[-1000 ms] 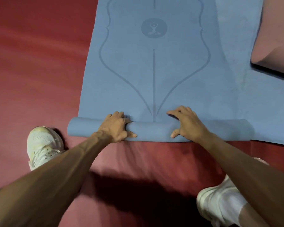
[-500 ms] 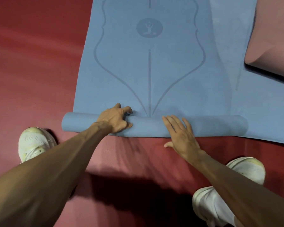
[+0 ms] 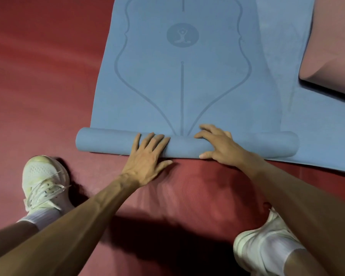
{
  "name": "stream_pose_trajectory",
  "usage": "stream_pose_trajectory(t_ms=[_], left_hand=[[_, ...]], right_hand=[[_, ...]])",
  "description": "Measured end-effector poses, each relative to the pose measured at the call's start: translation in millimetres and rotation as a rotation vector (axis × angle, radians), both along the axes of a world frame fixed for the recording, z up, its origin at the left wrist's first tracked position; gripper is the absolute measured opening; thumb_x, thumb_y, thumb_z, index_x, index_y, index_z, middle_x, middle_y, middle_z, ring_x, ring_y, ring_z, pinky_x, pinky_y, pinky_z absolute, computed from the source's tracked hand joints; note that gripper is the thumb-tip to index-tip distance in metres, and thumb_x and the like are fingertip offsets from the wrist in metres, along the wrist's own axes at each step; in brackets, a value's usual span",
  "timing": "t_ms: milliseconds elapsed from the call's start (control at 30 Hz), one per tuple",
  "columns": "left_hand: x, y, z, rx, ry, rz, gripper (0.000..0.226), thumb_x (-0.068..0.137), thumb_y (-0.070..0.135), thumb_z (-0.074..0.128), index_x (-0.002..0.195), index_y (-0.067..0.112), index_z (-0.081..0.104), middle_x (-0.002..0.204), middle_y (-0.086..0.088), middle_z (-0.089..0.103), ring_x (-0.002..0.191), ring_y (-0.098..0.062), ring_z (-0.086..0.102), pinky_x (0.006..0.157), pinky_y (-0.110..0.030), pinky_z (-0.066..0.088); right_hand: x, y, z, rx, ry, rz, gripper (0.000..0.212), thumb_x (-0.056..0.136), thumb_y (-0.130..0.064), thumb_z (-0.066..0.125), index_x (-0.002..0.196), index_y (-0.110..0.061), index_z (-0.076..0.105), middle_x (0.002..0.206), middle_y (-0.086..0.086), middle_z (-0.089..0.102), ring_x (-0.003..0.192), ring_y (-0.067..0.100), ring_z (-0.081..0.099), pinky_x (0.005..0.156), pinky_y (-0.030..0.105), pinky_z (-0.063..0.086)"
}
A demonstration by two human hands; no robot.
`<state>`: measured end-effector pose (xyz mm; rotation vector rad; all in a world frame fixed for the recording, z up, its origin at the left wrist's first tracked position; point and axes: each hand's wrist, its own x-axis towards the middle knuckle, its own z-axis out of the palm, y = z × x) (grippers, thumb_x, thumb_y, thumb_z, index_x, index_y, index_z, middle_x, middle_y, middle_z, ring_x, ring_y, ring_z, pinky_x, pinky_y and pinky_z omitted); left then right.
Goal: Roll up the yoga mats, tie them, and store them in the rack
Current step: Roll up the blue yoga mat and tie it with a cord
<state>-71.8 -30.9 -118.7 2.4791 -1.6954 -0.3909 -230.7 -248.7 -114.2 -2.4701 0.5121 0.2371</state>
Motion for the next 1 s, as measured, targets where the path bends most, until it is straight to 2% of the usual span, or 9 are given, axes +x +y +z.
stream_pose_trajectory(t_ms=[67, 200, 333, 433, 533, 633, 733, 867, 1000], left_hand=[[4, -6, 1, 0.032, 0.044, 0.012, 0.072, 0.085, 0.064, 0.034, 0.137, 0.017, 0.049, 0.134, -0.004, 0.054, 0.128, -0.032, 0.045, 0.111, -0.056, 0.025], [18, -28, 4, -0.009, 0.134, 0.106, 0.055, 0.088, 0.051, 0.054, 0.135, 0.023, 0.052, 0.134, 0.002, 0.055, 0.128, -0.023, 0.045, 0.112, -0.047, 0.021], [33, -42, 5, 0.039, 0.178, 0.12, 0.051, 0.091, 0.048, 0.053, 0.138, 0.028, 0.048, 0.136, 0.007, 0.053, 0.126, -0.018, 0.045, 0.109, -0.038, 0.024], [46, -54, 8, 0.133, 0.18, 0.095, 0.046, 0.096, 0.047, 0.044, 0.139, 0.032, 0.044, 0.134, 0.008, 0.051, 0.121, -0.017, 0.046, 0.103, -0.036, 0.027], [56, -68, 12, 0.243, 0.236, 0.089, 0.041, 0.101, 0.04, 0.039, 0.141, 0.036, 0.04, 0.133, 0.007, 0.049, 0.122, -0.017, 0.045, 0.104, -0.042, 0.028], [67, -82, 13, 0.306, 0.332, 0.135, 0.041, 0.101, 0.04, 0.039, 0.142, 0.037, 0.04, 0.133, 0.007, 0.048, 0.128, -0.016, 0.042, 0.107, -0.044, 0.027], [73, -91, 12, 0.293, 0.383, 0.178, 0.04, 0.101, 0.039, 0.04, 0.141, 0.038, 0.042, 0.133, 0.007, 0.049, 0.13, -0.016, 0.039, 0.108, -0.047, 0.026], [79, -99, 11, 0.268, 0.372, 0.171, 0.035, 0.1, 0.037, 0.042, 0.134, 0.038, 0.051, 0.13, 0.003, 0.046, 0.126, -0.02, 0.04, 0.104, -0.052, 0.031], [79, -104, 10, 0.227, 0.347, 0.213, 0.03, 0.101, 0.035, 0.039, 0.124, 0.031, 0.059, 0.124, -0.001, 0.043, 0.116, -0.021, 0.048, 0.101, -0.047, 0.032]], right_hand=[[3, 1, -1, -0.022, -0.006, -0.074, 0.058, 0.073, -0.033, 0.08, 0.127, -0.032, 0.057, 0.142, 0.001, 0.029, 0.127, 0.018, 0.027, 0.111, 0.041, 0.022], [14, -9, 1, 0.041, 0.016, -0.08, 0.056, 0.076, -0.032, 0.079, 0.128, -0.033, 0.059, 0.116, -0.004, 0.041, 0.107, 0.013, 0.03, 0.105, 0.037, 0.026], [24, -20, 8, 0.046, 0.061, -0.073, 0.055, 0.081, -0.036, 0.074, 0.132, -0.036, 0.054, 0.106, -0.006, 0.047, 0.105, 0.014, 0.039, 0.081, 0.022, 0.013], [26, -16, 10, -0.021, 0.028, -0.108, 0.069, 0.083, -0.037, 0.07, 0.144, -0.037, 0.038, 0.116, -0.007, 0.055, 0.116, 0.015, 0.044, 0.091, 0.024, 0.014], [21, -7, 12, -0.091, -0.048, -0.253, 0.082, 0.083, -0.034, 0.071, 0.15, -0.025, 0.026, 0.134, 0.002, 0.053, 0.124, 0.021, 0.045, 0.105, 0.035, 0.022], [20, 6, 10, -0.345, -0.203, -0.305, 0.061, 0.079, -0.03, 0.075, 0.135, -0.022, 0.05, 0.12, 0.005, 0.054, 0.11, 0.028, 0.05, 0.094, 0.039, 0.036], [19, 16, -1, -0.504, -0.331, -0.214, 0.047, 0.07, -0.027, 0.083, 0.114, -0.019, 0.066, 0.108, 0.004, 0.061, 0.101, 0.023, 0.054, 0.089, 0.037, 0.033], [8, 26, -17, -0.565, -0.167, -0.092, 0.088, 0.065, -0.046, 0.082, 0.138, -0.009, 0.049, 0.134, 0.012, 0.054, 0.129, 0.032, 0.047, 0.113, 0.048, 0.02], [17, 21, -13, -0.578, -0.031, -0.061, 0.097, 0.073, -0.057, 0.069, 0.149, -0.009, 0.032, 0.147, 0.012, 0.041, 0.14, 0.031, 0.033, 0.116, 0.05, 0.009]])
